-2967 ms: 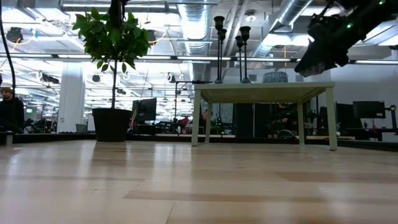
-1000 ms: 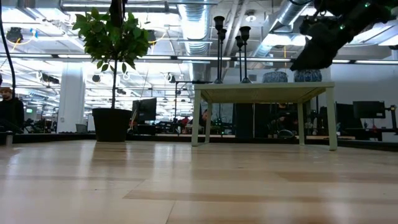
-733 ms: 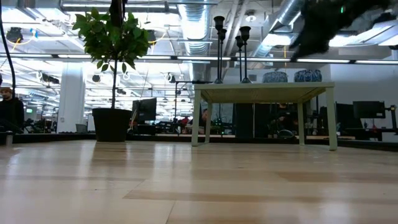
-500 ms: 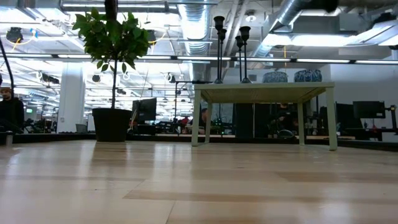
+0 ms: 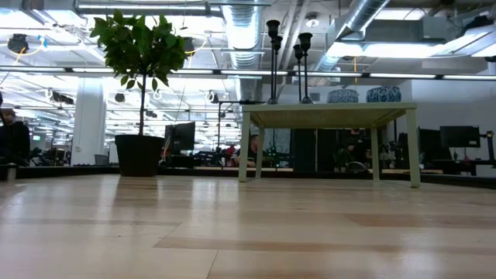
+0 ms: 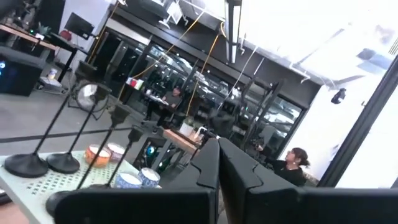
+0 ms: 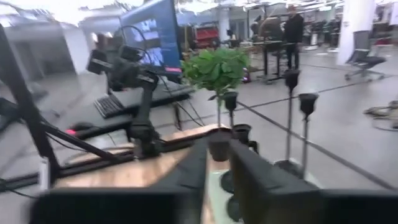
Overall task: Pick & Place candle stick holders
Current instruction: Return to Home Position
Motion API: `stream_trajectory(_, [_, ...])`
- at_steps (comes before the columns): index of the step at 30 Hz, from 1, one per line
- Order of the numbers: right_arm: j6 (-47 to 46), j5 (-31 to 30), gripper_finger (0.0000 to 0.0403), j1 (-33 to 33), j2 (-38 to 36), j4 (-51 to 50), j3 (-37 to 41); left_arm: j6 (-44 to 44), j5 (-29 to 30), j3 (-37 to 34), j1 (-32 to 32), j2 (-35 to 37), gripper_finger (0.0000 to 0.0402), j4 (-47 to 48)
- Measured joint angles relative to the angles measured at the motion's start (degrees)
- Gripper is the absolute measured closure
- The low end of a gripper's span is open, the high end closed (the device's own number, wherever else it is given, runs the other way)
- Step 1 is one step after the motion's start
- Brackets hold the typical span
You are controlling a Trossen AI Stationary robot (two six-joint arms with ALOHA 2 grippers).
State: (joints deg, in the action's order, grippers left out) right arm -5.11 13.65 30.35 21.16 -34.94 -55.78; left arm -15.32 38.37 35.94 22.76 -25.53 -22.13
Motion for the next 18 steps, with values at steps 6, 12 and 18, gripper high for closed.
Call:
stream_trajectory(6, [-8.66, 4.89, 0.0385, 0.0, -5.89, 14.6, 12.21, -0.16, -2.0, -0.02, -0.01, 4.09, 0.0399, 4.82])
stream_trajectory(12, [-16.39, 8.38, 0.0399, -2.36, -8.96, 25.21, 22.63, -0.98, -2.64, -0.08, 0.0, 7.01, 0.0398, 10.6])
stream_trajectory(18, [-20.19, 5.95, 0.0402, -11.7, -8.59, 36.77, 30.05, -2.44, -2.86, -0.13, 0.0, 8.79, 0.0398, 15.76])
